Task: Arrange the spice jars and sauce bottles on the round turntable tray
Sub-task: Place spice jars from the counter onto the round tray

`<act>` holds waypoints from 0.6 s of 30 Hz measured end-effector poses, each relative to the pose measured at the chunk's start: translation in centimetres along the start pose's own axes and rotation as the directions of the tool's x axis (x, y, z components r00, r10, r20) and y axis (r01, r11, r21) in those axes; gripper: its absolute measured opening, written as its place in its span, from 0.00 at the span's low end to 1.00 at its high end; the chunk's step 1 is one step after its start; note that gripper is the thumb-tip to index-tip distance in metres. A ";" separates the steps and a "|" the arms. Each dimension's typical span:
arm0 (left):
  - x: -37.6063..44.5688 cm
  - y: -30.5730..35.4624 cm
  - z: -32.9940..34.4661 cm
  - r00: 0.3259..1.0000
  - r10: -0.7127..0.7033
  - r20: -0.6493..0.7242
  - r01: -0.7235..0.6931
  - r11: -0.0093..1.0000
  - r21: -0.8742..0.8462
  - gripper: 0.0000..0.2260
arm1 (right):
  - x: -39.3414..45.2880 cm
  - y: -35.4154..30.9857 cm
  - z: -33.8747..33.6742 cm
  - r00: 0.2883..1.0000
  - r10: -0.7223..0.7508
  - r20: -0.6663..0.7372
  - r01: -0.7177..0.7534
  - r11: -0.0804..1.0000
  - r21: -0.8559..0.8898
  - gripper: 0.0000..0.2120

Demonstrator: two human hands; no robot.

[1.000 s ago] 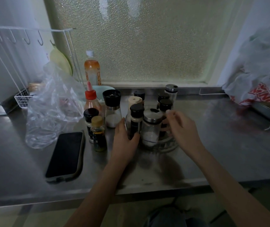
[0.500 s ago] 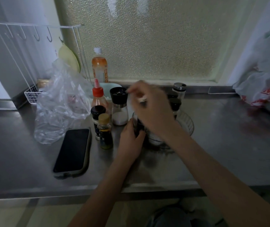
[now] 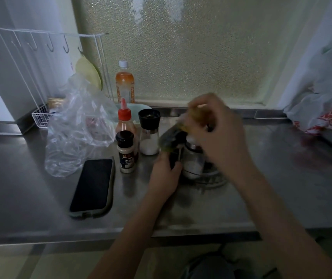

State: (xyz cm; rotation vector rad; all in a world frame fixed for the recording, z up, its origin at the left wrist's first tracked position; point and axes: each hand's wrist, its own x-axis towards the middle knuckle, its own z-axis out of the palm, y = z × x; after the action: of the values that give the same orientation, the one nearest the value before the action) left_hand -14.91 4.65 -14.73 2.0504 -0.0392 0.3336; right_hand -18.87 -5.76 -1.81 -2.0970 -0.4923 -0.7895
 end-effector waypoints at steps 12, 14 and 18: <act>-0.9 0.5 -0.7 0.964 0.030 -0.265 -0.039 0.999 -0.031 0.10 | -3.5 8.3 -2.4 0.956 0.284 -0.073 -0.288 0.957 -0.044 0.08; -1.3 0.8 -0.9 0.953 0.059 -0.296 -0.073 0.997 -0.035 0.11 | -4.0 8.0 -1.1 0.965 0.262 -0.021 -0.263 0.963 -0.052 0.10; -1.5 0.6 -0.7 0.958 0.098 -0.268 -0.101 0.995 0.002 0.13 | -3.6 7.7 -0.6 0.957 0.257 0.135 -0.264 0.964 0.031 0.13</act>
State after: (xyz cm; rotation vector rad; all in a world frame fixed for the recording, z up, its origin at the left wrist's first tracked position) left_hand -16.62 4.84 -14.27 1.9789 0.0218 0.6701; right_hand -17.17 -11.00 -8.36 -2.1210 -0.2915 -0.4862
